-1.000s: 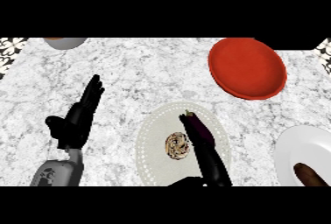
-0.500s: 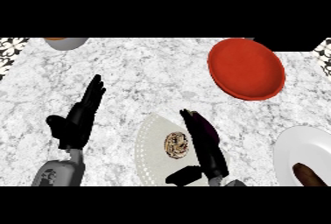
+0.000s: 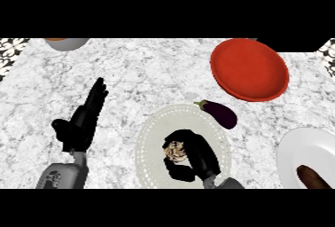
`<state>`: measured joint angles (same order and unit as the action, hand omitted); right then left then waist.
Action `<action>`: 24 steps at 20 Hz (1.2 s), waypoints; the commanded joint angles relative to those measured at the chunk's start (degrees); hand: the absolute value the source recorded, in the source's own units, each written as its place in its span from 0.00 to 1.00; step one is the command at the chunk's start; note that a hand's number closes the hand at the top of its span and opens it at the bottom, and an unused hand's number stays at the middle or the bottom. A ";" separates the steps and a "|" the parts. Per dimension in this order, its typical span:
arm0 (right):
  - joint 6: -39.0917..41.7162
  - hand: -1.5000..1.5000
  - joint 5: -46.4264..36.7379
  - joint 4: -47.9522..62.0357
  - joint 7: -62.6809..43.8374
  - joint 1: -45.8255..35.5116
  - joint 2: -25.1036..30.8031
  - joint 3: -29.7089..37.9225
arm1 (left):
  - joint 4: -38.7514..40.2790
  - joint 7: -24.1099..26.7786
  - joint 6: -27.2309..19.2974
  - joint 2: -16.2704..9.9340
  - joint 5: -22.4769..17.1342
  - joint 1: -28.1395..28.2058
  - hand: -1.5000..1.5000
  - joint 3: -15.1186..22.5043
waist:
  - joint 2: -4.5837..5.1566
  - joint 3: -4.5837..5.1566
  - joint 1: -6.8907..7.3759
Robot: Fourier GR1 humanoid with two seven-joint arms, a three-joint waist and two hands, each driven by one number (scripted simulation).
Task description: Pick the cupcake from the placemat and place it in the bowl
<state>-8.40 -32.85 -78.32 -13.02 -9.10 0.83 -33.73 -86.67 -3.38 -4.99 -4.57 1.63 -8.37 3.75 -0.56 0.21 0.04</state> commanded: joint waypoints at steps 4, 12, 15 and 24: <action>3.79 1.00 1.84 -1.33 -0.56 0.26 -0.78 -1.38 | -4.22 -3.22 0.94 -0.45 -0.54 1.38 0.50 -0.62 | 0.50 -0.21 0.06; 19.55 1.00 17.00 -14.28 21.79 3.66 18.34 -1.20 | -0.84 -1.12 1.05 -0.62 -0.63 -0.75 0.50 -1.82 | 0.68 -0.29 -0.85; 26.28 1.00 24.85 -21.38 29.80 4.95 24.55 3.15 | -1.59 -1.05 0.88 -0.41 -0.15 0.85 0.50 -1.16 | 0.45 -0.28 -1.19; 29.95 1.00 37.89 -40.60 36.66 11.93 36.44 23.59 | -4.34 -0.14 1.40 -0.68 -0.36 3.50 0.50 -1.22 | 0.22 -0.17 -1.37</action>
<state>19.79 0.04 -110.15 22.92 -0.41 32.57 -17.48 -90.34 -4.89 -4.32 -4.96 1.59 -5.92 2.65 -0.25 -0.02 -1.09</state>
